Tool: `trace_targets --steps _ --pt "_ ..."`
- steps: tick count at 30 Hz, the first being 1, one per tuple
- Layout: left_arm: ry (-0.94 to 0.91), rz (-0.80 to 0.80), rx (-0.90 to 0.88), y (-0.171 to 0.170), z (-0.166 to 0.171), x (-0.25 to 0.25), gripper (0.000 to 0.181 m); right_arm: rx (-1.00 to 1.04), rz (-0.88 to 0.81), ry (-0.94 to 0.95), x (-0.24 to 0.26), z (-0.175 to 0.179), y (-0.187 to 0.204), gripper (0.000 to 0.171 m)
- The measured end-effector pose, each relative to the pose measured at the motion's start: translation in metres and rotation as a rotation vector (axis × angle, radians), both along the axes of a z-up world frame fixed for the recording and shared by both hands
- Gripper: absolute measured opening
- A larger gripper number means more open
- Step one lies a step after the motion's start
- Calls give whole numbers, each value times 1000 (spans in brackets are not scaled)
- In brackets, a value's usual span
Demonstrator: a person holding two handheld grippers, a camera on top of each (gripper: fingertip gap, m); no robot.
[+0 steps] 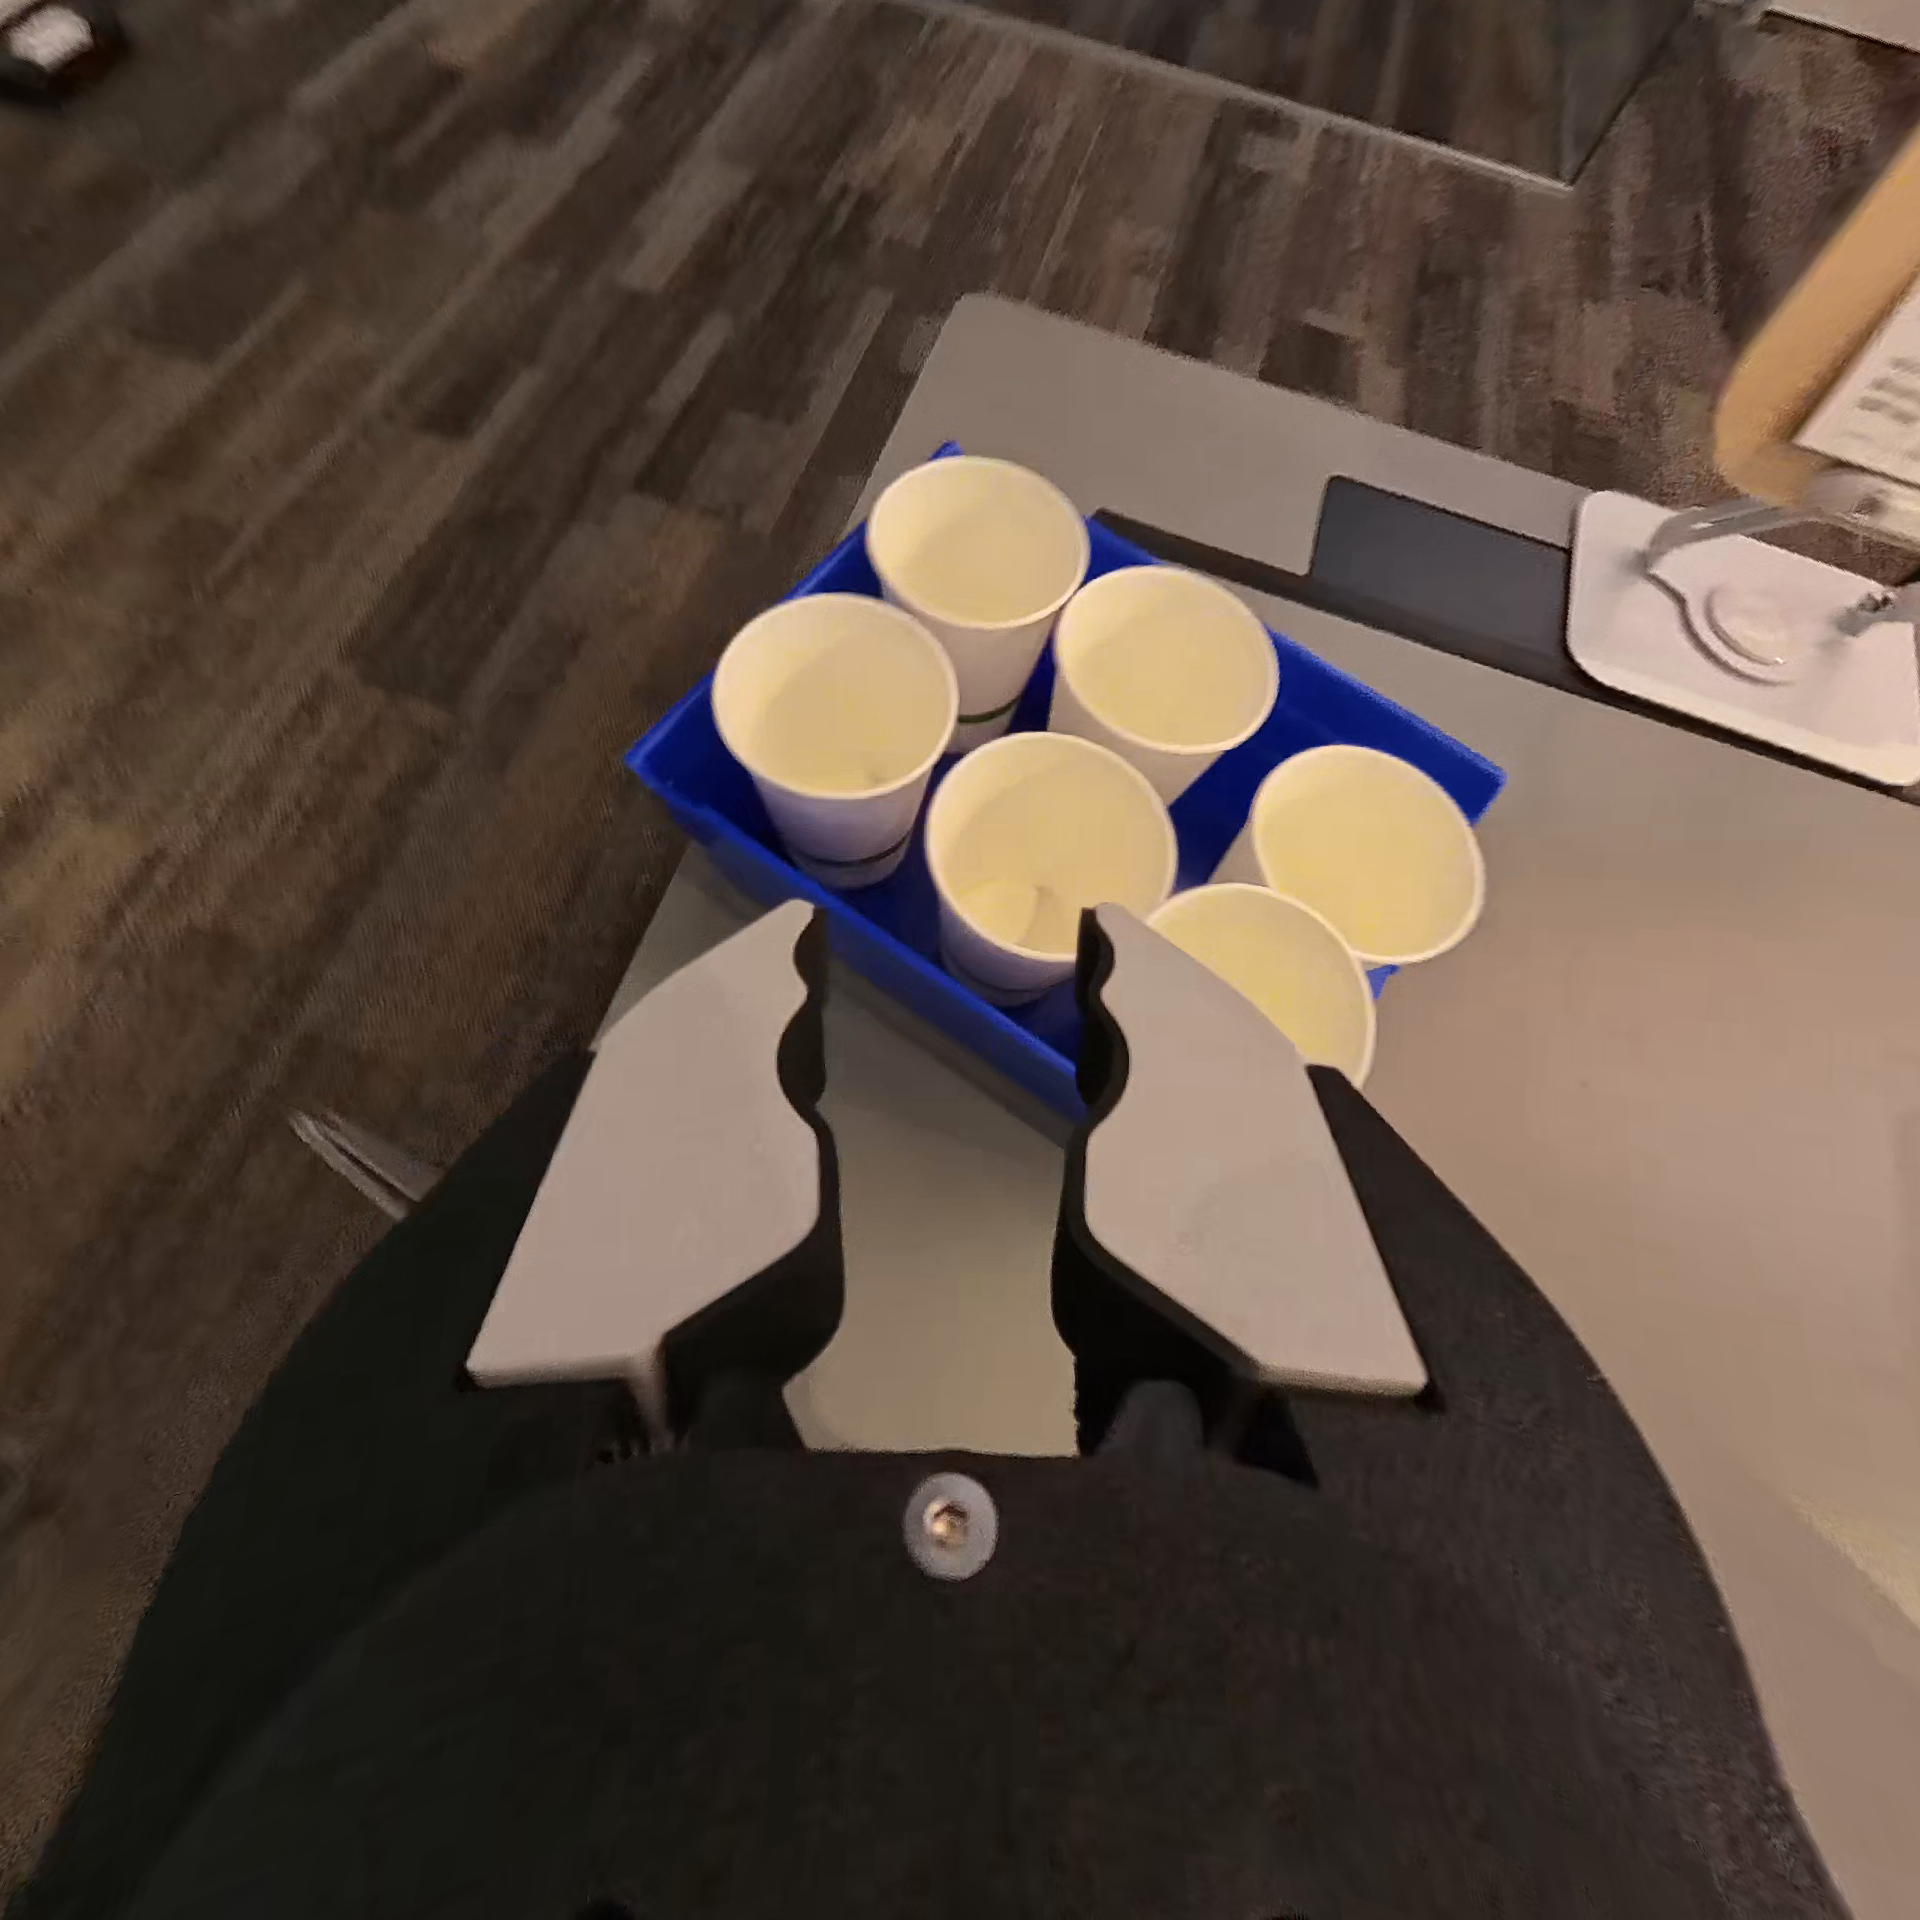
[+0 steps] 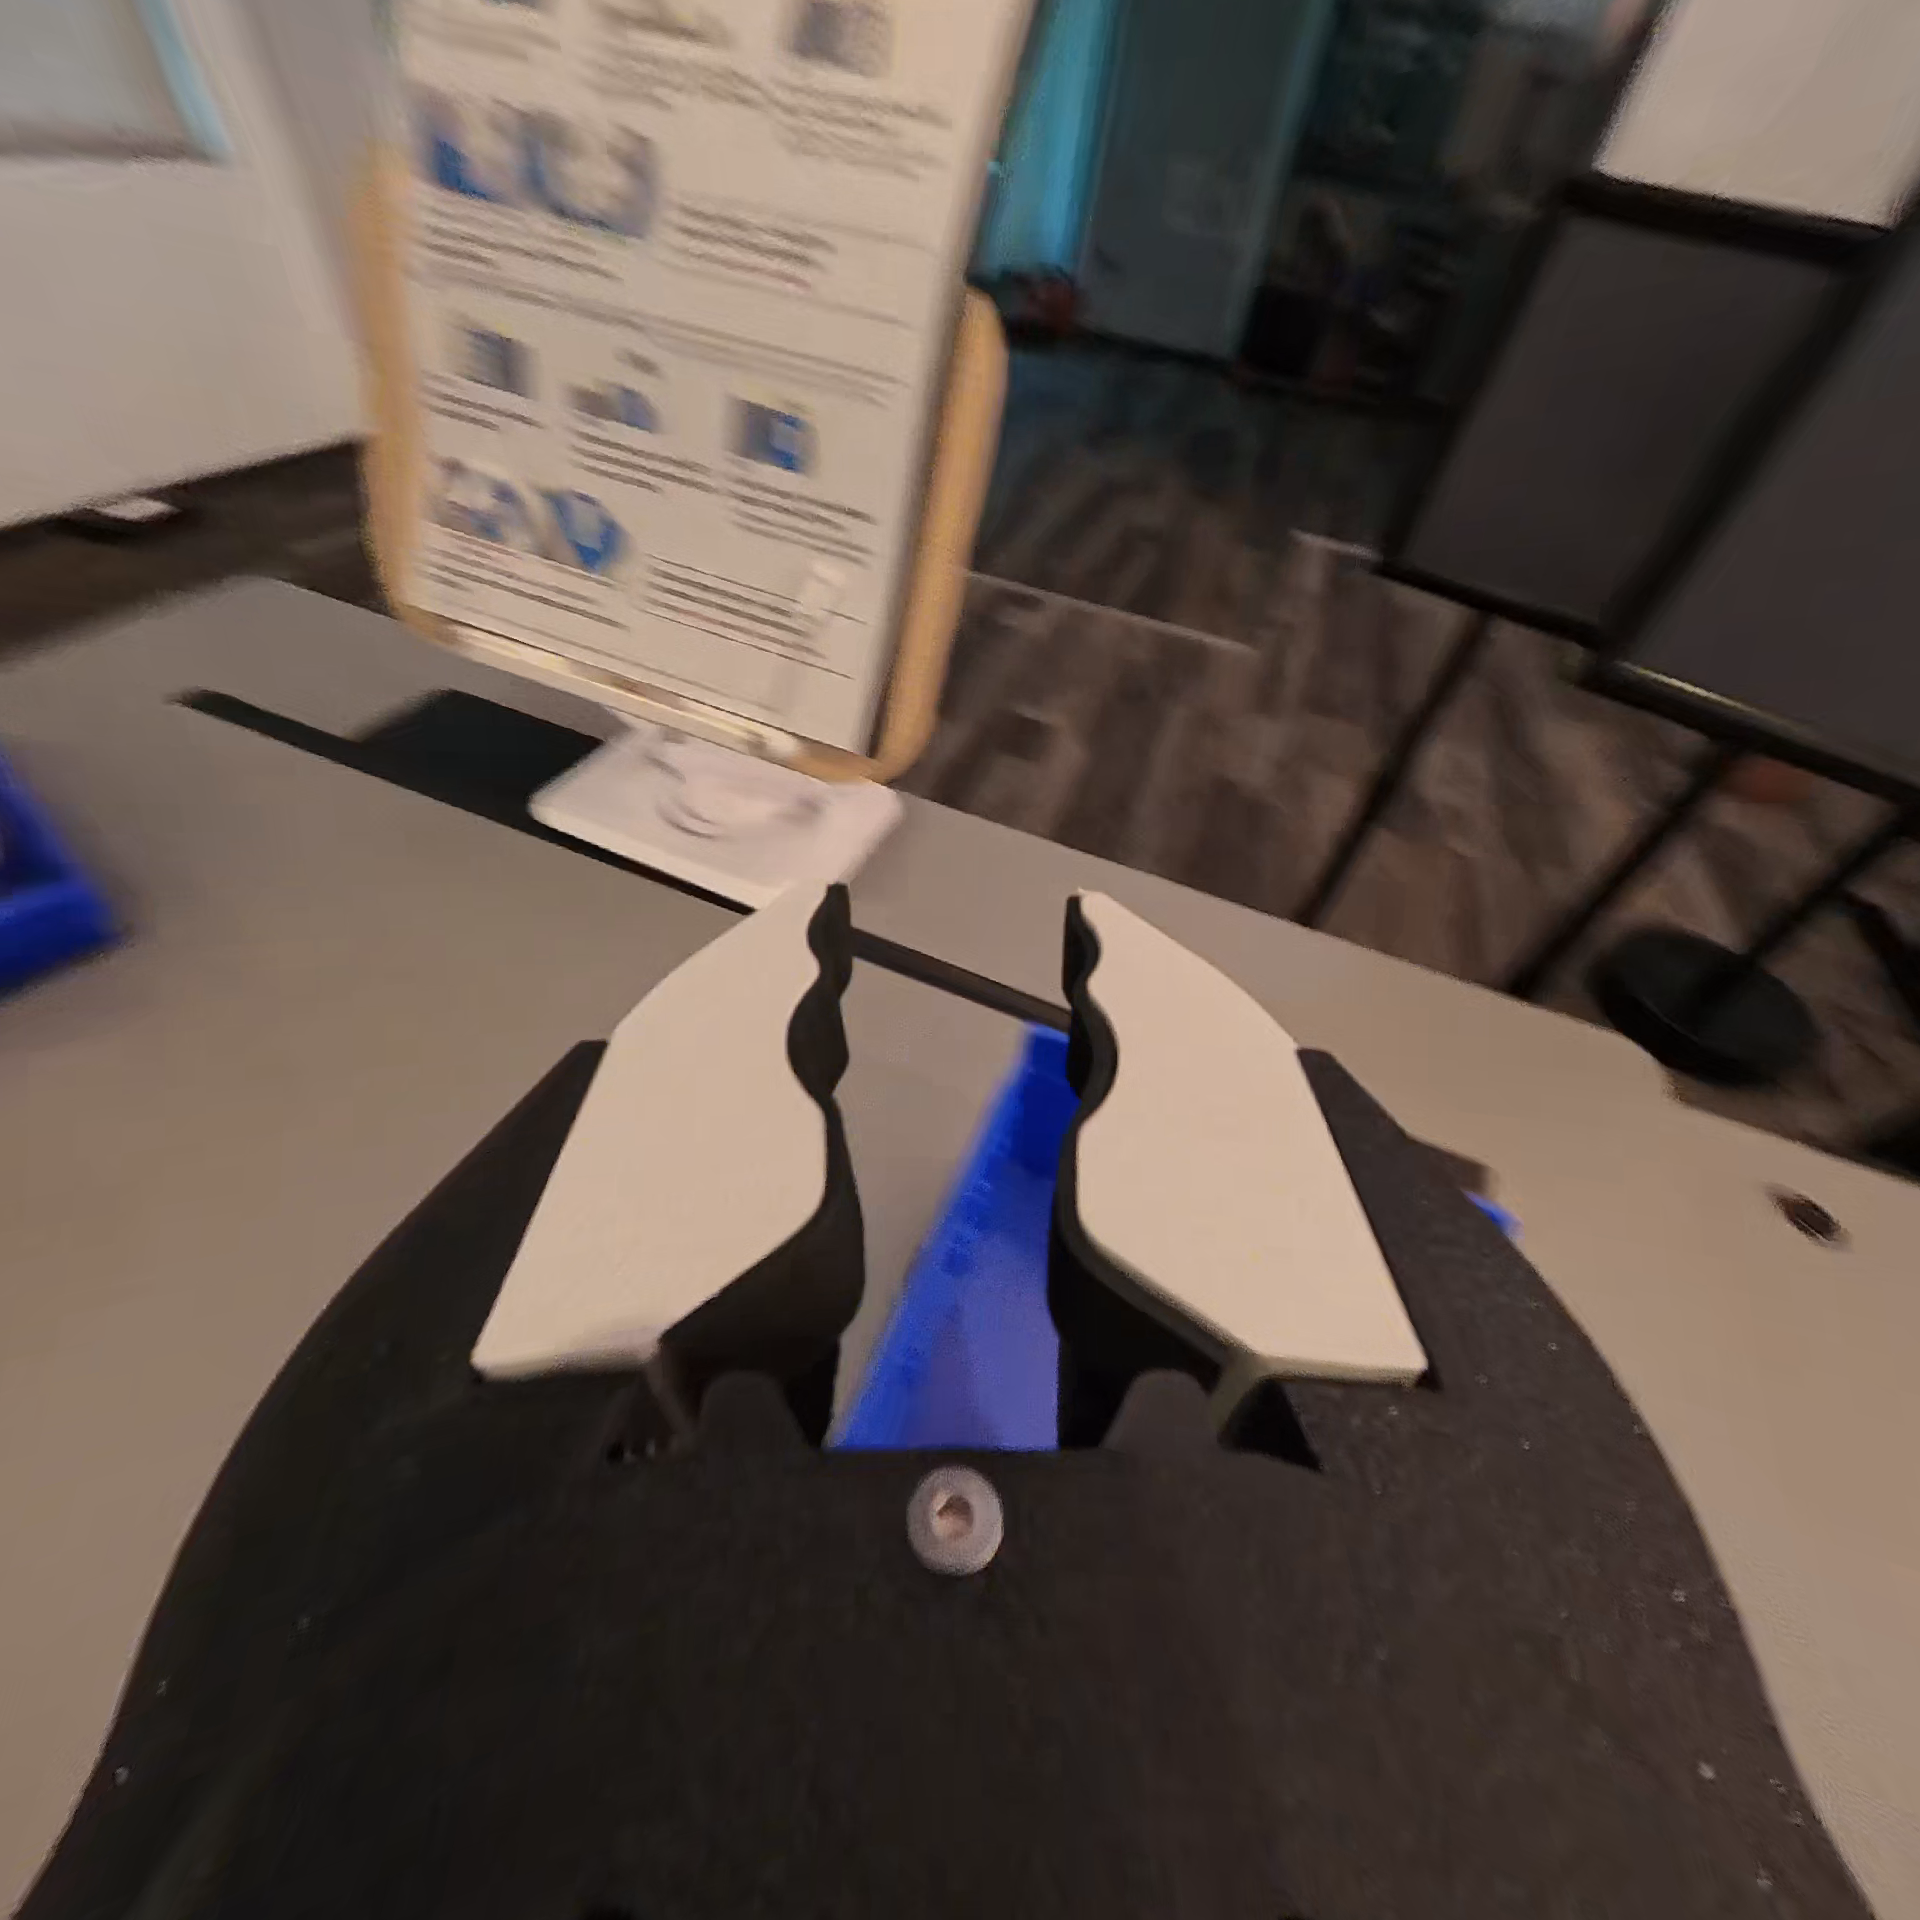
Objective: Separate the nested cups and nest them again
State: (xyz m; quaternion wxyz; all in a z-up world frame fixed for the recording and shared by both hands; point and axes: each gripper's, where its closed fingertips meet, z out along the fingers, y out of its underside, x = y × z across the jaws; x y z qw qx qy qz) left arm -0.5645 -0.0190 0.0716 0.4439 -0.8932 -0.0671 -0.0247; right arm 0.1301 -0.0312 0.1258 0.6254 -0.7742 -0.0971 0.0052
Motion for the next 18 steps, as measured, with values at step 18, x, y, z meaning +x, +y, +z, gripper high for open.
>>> trace_targets --steps 18 --pt "-79 -59 -209 31 -85 5 46 -98 177 -247 -90 -47 41 52"
